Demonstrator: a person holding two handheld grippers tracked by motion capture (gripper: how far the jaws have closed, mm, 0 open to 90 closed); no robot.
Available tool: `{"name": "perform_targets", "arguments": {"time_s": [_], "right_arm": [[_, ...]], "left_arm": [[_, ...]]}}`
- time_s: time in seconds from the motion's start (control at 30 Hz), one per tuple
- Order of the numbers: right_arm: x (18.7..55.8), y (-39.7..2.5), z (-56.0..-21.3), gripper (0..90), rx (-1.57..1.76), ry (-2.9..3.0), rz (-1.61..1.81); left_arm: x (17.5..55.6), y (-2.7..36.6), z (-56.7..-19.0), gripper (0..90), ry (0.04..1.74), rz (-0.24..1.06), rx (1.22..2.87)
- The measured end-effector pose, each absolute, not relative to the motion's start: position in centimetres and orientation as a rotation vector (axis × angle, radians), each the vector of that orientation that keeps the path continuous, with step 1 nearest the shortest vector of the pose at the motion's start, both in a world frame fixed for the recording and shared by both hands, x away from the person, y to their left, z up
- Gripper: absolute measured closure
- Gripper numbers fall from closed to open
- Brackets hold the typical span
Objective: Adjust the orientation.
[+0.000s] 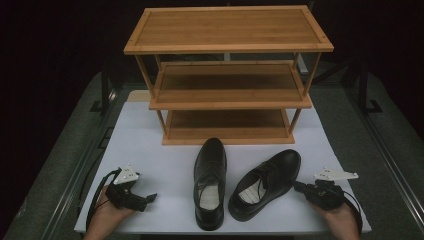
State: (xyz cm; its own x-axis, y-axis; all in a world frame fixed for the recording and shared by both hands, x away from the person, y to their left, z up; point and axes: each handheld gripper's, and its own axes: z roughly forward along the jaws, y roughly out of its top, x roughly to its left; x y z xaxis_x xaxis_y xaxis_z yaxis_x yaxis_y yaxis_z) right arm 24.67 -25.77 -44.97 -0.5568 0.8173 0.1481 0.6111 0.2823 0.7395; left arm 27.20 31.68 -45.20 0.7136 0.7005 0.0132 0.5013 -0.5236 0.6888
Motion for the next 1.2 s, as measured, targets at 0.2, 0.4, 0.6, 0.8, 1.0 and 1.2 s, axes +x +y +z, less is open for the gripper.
{"name": "perform_targets", "arguments": {"time_s": [0.2, 0.4, 0.6, 0.8, 1.0, 1.2], "right_arm": [[24.9, -25.7, -45.1, 89.7, 1.311, 2.294, 1.151], [25.7, -25.4, -45.1, 89.7, 1.306, 2.301, 1.153], [27.2, -24.8, -45.1, 89.7, 1.308, 2.309, 1.155], [28.2, -24.2, -45.0, 89.8, 1.305, 2.327, 1.158], [29.4, -23.2, -44.9, 89.8, 1.281, 2.342, 1.142], [30.6, -21.8, -44.8, 89.8, 1.259, 2.356, 1.128]], "left_arm": [[27.2, 31.7, -45.2, 0.0, 0.908, 0.38, 2.239], [27.2, 31.7, -45.2, 0.0, 0.908, 0.379, 2.24], [27.2, 31.7, -45.2, 0.0, 0.908, 0.379, 2.24], [27.2, 31.7, -45.2, 0.0, 0.908, 0.378, 2.241], [27.2, 31.7, -45.2, 0.0, 0.908, 0.379, 2.24], [27.2, 31.7, -45.2, 0.0, 0.908, 0.379, 2.24]]}}
